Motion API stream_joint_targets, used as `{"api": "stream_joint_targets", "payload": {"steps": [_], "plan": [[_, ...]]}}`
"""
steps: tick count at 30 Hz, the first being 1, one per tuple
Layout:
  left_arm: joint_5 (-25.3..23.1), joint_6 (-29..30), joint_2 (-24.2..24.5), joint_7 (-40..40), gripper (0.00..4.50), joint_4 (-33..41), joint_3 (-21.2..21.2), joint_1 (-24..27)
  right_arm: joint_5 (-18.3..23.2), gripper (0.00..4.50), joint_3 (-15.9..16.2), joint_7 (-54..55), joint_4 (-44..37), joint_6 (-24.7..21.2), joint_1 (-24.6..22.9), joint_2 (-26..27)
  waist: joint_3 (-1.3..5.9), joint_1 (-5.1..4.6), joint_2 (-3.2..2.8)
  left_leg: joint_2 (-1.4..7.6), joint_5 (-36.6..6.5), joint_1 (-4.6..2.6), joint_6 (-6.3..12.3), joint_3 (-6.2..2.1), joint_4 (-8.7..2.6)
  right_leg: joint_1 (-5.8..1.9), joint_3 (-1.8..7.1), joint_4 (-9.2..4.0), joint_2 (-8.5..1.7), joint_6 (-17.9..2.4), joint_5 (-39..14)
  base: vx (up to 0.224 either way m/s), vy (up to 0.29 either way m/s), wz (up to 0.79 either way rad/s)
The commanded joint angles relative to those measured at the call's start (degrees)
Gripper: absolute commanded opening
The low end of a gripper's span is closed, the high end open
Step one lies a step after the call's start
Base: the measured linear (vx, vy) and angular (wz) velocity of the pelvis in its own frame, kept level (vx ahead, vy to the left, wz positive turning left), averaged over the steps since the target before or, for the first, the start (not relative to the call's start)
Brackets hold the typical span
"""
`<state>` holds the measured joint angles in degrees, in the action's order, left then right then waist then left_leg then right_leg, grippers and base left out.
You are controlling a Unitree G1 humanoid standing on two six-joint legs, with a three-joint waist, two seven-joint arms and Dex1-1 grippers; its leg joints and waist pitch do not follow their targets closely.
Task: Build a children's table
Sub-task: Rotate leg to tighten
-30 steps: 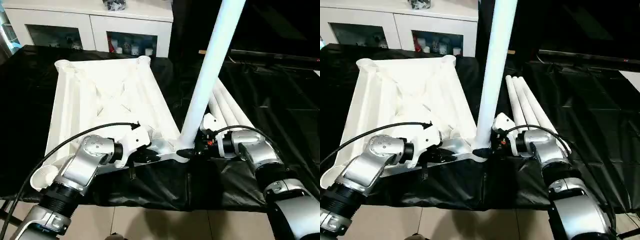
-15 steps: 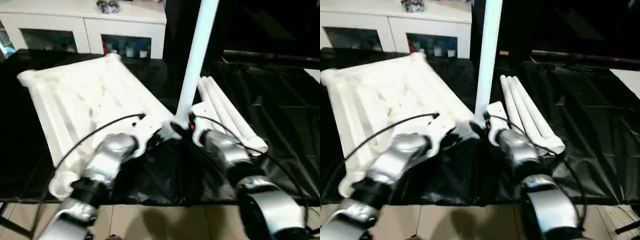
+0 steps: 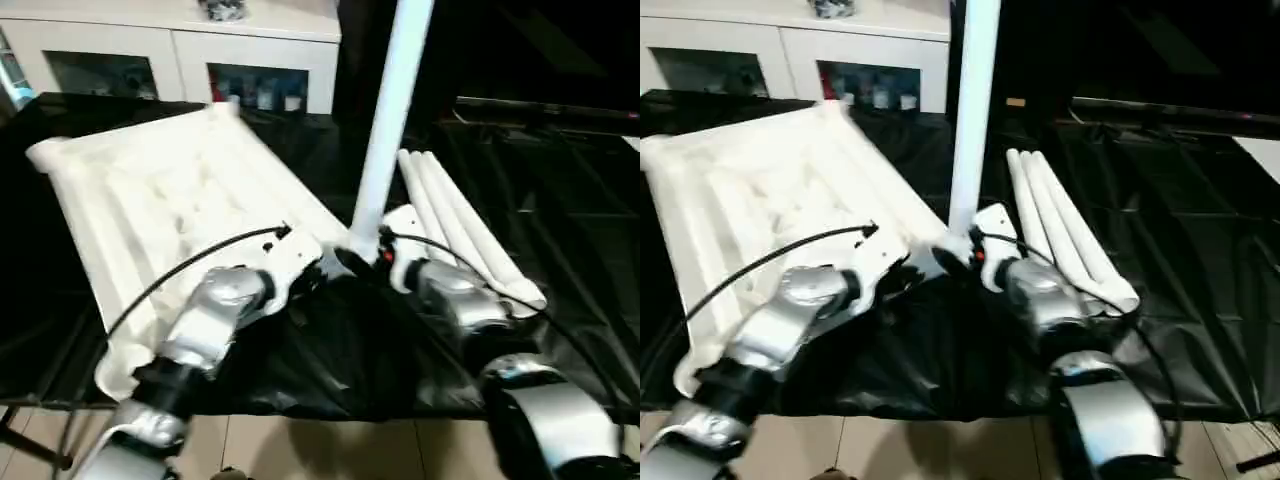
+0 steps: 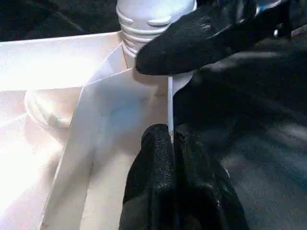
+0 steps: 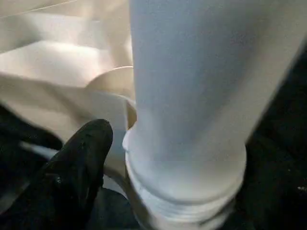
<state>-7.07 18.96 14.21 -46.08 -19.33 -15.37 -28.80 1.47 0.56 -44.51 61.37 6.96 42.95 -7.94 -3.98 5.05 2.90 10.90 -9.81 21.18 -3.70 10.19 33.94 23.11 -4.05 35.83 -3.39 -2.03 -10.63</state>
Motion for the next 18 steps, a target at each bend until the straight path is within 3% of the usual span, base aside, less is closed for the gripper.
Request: {"api": "stream_joint_targets", "payload": {"steps": [1, 11, 18], "plan": [[2.73, -3.41, -0.86, -4.06, 0.0, 2.3, -2.93, 0.46, -0.44, 3.97, 2.64, -6.72, -2.26, 0.81, -0.21, 0.15, 4.11, -0.11, -0.62, 2.87, -13.81, -0.77, 2.4, -0.86, -3.93, -2.71, 3.26, -5.04, -5.3, -11.02, -14.95, 0.0, 0.0, 0.0], [4.99, -5.18, 4.38, -13.68, 0.0, 5.34, -4.19, 2.77, 0.01, 3.97, 5.56, -20.96, -6.32, -0.18, -2.47, -5.41, 4.1, 0.0, -0.72, 2.93, -13.13, -0.74, 2.58, -0.88, -3.93, -2.92, 3.16, -4.79, -5.17, -12.22, -13.47, 0.0, 0.0, 0.0], [6.08, -5.27, 7.27, -18.47, 0.0, 6.56, -4.61, 3.48, 1.15, 3.34, 6.61, -27.32, -9.62, -1.87, -4.21, -6.39, 4.01, 0.12, -0.83, 3.03, -13.7, -0.89, 2.52, -0.79, -3.99, -2.72, 3.16, -4.81, -5.11, -12.54, -13.77, 0.0, 0.0, 0.0]]}}
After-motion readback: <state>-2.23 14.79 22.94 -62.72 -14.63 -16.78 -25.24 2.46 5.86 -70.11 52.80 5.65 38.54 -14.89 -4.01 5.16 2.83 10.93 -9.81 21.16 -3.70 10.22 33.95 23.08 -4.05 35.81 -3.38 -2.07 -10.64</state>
